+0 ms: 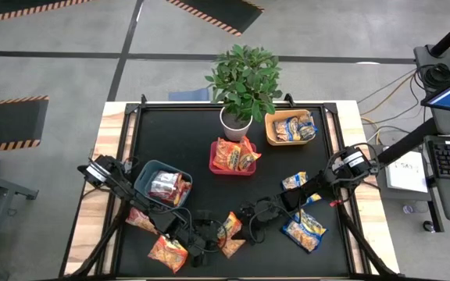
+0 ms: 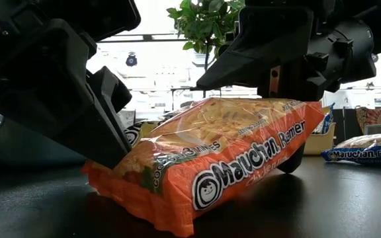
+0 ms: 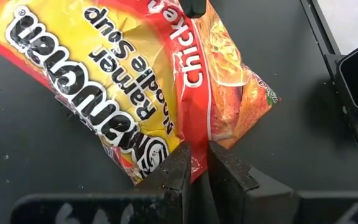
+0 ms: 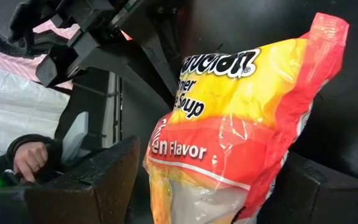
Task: Sort Maruchan noodles
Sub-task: Put the right orange noodle pack into the red bin
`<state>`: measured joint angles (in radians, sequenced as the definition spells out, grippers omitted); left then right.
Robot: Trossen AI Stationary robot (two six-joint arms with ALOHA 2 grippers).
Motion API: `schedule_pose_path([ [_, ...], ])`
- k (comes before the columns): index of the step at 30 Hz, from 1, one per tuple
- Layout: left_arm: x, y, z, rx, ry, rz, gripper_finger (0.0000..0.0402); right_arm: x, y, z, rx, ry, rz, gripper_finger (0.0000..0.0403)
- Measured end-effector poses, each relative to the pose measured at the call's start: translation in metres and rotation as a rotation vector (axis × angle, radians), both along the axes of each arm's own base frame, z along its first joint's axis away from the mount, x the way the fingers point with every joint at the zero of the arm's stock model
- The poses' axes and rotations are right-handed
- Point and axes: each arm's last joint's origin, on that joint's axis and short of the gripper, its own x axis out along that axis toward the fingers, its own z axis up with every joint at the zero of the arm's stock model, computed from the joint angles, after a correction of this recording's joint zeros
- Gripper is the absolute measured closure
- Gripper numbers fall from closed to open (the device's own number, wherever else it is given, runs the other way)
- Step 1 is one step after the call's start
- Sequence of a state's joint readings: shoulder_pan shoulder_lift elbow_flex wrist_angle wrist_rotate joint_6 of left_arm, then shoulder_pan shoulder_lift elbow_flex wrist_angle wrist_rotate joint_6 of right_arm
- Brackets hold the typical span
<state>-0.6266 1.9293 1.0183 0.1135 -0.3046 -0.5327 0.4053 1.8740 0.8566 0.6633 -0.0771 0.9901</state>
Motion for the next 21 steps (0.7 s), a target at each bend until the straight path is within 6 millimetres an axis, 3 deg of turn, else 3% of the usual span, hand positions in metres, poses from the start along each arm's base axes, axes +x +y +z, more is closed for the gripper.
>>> schedule_pose_path([
  [6,0.0,0.0,0.004,0.018,-0.014,-0.022,0.0365,0.0,-0.001,0.0,-0.012,-0.005,-0.02,0.0138],
  [10,-0.003,0.003,0.018,0.049,-0.043,-0.028,0.0365,0.001,-0.002,0.0,-0.019,-0.009,-0.019,0.0181],
  [15,-0.005,0.006,0.022,0.091,-0.029,-0.037,0.0365,0.001,-0.003,0.0,-0.041,-0.022,-0.009,0.0239],
  [21,-0.015,0.013,0.039,0.16,-0.012,-0.058,0.0365,0.002,-0.006,0.008,-0.043,-0.046,-0.012,0.0266],
])
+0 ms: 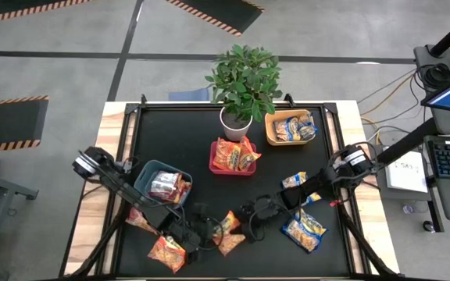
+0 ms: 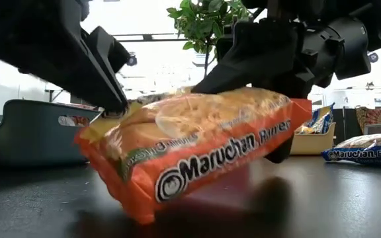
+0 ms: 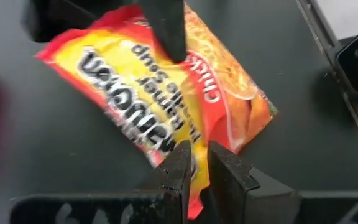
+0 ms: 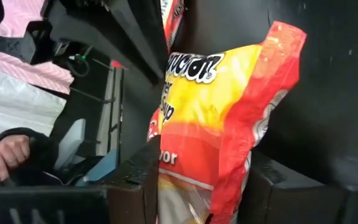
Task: Sort Maruchan noodles
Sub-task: Put the right orange noodle pack into the red bin
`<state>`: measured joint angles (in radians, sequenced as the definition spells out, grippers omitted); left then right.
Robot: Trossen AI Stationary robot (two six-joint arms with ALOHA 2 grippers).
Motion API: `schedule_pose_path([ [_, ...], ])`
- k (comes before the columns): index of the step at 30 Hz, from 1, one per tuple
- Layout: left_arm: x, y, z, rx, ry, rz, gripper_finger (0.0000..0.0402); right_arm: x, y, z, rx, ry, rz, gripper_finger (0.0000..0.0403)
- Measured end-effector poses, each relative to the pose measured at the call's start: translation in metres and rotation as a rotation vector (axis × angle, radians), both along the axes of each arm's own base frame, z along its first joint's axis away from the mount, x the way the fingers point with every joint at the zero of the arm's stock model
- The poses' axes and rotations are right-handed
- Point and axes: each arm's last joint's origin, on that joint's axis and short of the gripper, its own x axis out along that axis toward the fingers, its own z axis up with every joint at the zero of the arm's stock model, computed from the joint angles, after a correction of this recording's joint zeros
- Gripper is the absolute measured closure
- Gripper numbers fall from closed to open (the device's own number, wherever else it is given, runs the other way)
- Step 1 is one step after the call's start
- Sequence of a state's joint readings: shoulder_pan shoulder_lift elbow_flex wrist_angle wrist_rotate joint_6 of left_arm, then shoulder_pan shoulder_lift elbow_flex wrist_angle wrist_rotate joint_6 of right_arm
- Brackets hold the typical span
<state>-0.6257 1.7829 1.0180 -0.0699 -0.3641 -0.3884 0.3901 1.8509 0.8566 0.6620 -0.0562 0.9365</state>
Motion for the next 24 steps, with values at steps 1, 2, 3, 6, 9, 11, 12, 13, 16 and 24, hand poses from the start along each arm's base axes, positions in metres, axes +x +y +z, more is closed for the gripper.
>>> schedule_pose_path([
  [1,-0.003,0.002,0.006,0.022,-0.001,0.0,0.0365,0.0,-0.001,0.002,-0.003,-0.007,0.0,0.0268],
  [2,-0.005,0.005,0.012,0.045,-0.004,-0.004,0.0365,0.0,-0.002,0.005,-0.001,-0.015,-0.002,0.0268],
  [3,-0.009,0.007,0.018,0.071,-0.012,-0.006,0.0365,0.0,-0.002,0.008,-0.001,-0.024,-0.003,0.0268],
  [6,-0.02,0.015,0.041,0.173,-0.053,0.002,0.0365,-0.001,-0.005,0.02,0.002,-0.05,0.001,0.0269],
  [9,-0.032,0.025,0.067,0.272,-0.129,0.031,0.0365,-0.003,-0.01,0.037,-0.019,-0.089,-0.007,0.027],
  [11,-0.04,0.031,0.082,0.321,-0.178,0.053,0.0365,-0.004,-0.017,0.05,-0.05,-0.12,-0.044,0.027],
  [12,-0.045,0.035,0.089,0.339,-0.203,0.065,0.0365,-0.005,-0.021,0.057,-0.075,-0.138,-0.069,0.027],
  [13,-0.05,0.039,0.094,0.358,-0.226,0.08,0.0365,-0.006,-0.026,0.064,-0.105,-0.157,-0.095,0.027],
  [16,-0.063,0.051,0.107,0.399,-0.288,0.15,0.0365,-0.011,-0.041,0.084,-0.229,-0.202,-0.213,0.027],
  [24,-0.093,0.079,0.105,0.459,-0.39,0.406,0.0365,-0.023,-0.098,0.131,-0.474,-0.171,-0.519,0.027],
])
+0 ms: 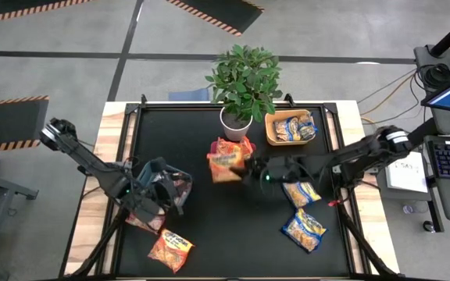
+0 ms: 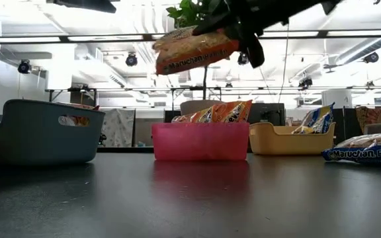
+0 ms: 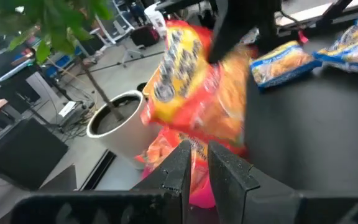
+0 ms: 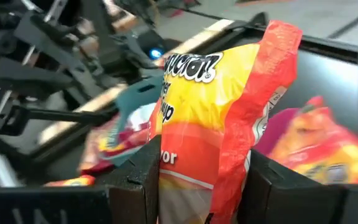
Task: Sort Maruchan noodles
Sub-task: Put the right orange noodle pack into the red bin
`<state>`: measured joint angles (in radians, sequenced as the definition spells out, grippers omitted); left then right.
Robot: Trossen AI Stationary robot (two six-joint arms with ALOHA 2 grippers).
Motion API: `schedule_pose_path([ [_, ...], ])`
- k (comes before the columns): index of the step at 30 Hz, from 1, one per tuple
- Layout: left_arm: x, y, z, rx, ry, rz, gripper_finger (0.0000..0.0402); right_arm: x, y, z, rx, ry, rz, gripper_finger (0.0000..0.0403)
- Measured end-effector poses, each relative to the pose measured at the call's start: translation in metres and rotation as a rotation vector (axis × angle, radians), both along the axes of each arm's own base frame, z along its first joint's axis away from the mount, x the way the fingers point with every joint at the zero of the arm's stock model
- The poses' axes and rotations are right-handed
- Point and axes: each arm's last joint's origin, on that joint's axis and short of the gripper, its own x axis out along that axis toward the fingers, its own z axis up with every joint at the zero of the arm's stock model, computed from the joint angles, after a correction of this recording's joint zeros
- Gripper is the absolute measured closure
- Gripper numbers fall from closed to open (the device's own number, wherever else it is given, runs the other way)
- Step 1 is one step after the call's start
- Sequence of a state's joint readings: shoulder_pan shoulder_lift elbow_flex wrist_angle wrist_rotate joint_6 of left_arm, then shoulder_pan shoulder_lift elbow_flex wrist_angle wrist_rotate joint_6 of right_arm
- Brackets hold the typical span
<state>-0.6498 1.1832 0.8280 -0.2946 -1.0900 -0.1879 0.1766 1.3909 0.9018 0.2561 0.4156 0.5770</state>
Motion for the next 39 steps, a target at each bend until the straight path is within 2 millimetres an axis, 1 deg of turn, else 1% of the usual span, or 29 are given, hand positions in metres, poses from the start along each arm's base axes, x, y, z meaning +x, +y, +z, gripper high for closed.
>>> schedule_pose_path([
  [3,-0.007,0.006,-0.002,-0.005,-0.006,0.0,0.0365,0.002,-0.014,0.015,-0.03,0.088,-0.034,0.027],
  [6,-0.014,0.01,-0.002,0.005,-0.006,-0.005,0.0365,0.008,-0.025,0.026,-0.075,0.196,-0.063,0.027],
  [9,-0.018,0.013,0.002,0.022,-0.005,-0.014,0.0365,0.016,-0.035,0.034,-0.102,0.305,-0.083,0.027],
  [13,-0.02,0.015,0.005,0.03,-0.007,-0.018,0.0365,0.024,-0.044,0.037,-0.195,0.493,-0.057,0.0271],
  [16,-0.02,0.015,0.004,0.036,0.0,-0.019,0.0365,0.029,-0.047,0.036,-0.282,0.617,-0.004,0.0271],
  [19,-0.018,0.014,0.002,0.042,0.008,-0.019,0.0365,0.035,-0.048,0.033,-0.337,0.703,0.048,0.0271],
  [22,-0.018,0.013,0.001,0.046,0.014,-0.019,0.0365,0.042,-0.048,0.03,-0.375,0.736,0.084,0.0271],
  [24,-0.017,0.013,0.0,0.048,0.017,-0.02,0.0365,0.048,-0.048,0.027,-0.382,0.755,0.15,0.0271],
  [26,-0.017,0.013,0.0,0.05,0.019,-0.02,0.0365,0.052,-0.047,0.02,-0.378,0.784,0.214,0.0271],
  [29,-0.017,0.013,0.0,0.052,0.021,-0.02,0.0365,0.057,-0.047,0.013,-0.41,0.835,0.255,0.0271],
  [39,-0.017,0.013,-0.001,0.058,0.027,-0.022,0.0365,0.061,-0.046,0.002,-0.49,0.921,0.376,0.0271],
])
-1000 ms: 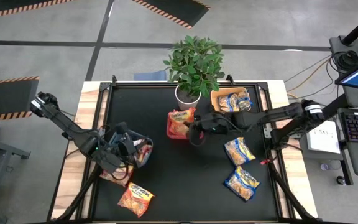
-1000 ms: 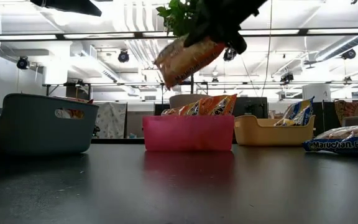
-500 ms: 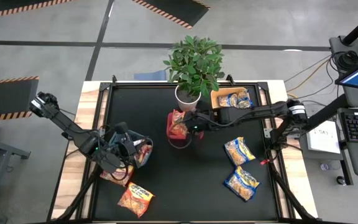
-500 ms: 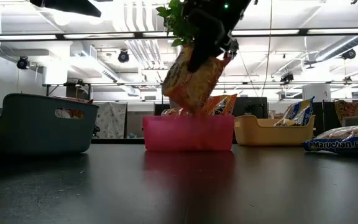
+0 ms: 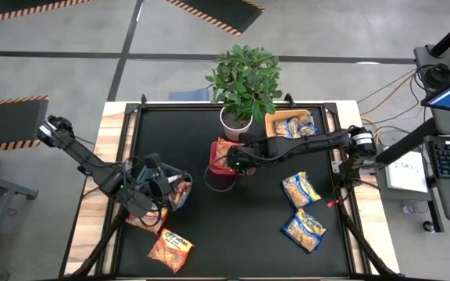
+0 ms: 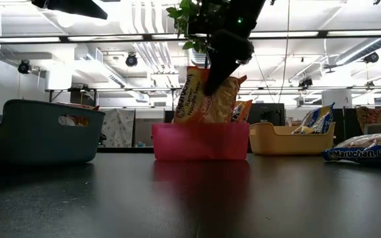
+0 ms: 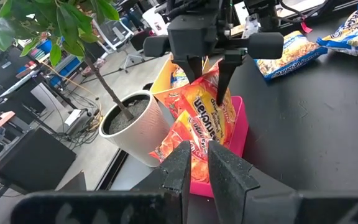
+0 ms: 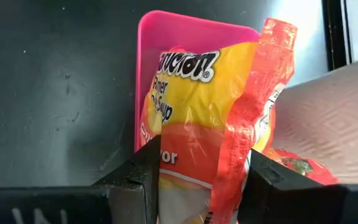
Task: Sort Maruchan noodles
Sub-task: Put the right orange noodle pack into the red bin
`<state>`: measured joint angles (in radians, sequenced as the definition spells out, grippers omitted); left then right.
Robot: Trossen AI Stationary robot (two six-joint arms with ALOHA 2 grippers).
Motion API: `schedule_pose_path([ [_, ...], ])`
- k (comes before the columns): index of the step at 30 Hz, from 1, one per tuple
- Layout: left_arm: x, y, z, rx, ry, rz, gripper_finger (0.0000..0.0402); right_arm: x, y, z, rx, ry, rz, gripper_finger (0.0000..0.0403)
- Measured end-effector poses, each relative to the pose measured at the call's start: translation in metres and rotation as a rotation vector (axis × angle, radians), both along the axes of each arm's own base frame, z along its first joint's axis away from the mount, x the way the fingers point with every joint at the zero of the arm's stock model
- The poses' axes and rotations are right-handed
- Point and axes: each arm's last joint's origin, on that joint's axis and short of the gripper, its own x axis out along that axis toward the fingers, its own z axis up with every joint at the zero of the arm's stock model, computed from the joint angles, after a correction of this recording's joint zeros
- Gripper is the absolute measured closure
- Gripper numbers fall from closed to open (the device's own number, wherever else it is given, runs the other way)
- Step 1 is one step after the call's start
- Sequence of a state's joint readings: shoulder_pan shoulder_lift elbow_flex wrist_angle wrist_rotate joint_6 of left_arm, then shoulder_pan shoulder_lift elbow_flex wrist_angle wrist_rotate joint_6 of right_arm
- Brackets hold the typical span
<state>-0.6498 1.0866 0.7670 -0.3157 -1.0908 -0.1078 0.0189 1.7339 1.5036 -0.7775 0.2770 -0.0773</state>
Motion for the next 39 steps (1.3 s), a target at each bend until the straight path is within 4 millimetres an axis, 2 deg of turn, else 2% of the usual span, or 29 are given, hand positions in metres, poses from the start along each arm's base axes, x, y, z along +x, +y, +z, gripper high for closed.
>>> schedule_pose_path([
  [14,0.0,0.0,0.0,0.011,0.006,-0.003,0.0365,0.0,0.001,-0.005,0.019,0.019,0.012,0.0271],
  [21,0.0,0.0,0.0,0.011,0.007,-0.004,0.0365,0.009,0.001,-0.028,0.012,0.083,0.022,0.0271],
  [24,0.0,0.0,0.0,0.011,0.007,-0.004,0.0365,0.011,0.001,-0.032,0.007,0.096,0.027,0.0269],
  [34,0.0,0.0,0.0,0.011,0.006,-0.004,0.0365,0.011,0.001,-0.034,0.013,0.096,0.004,0.0204],
  [39,0.0,0.0,0.0,0.011,0.006,-0.004,0.0365,0.007,0.001,-0.03,0.022,0.101,-0.017,0.0188],
])
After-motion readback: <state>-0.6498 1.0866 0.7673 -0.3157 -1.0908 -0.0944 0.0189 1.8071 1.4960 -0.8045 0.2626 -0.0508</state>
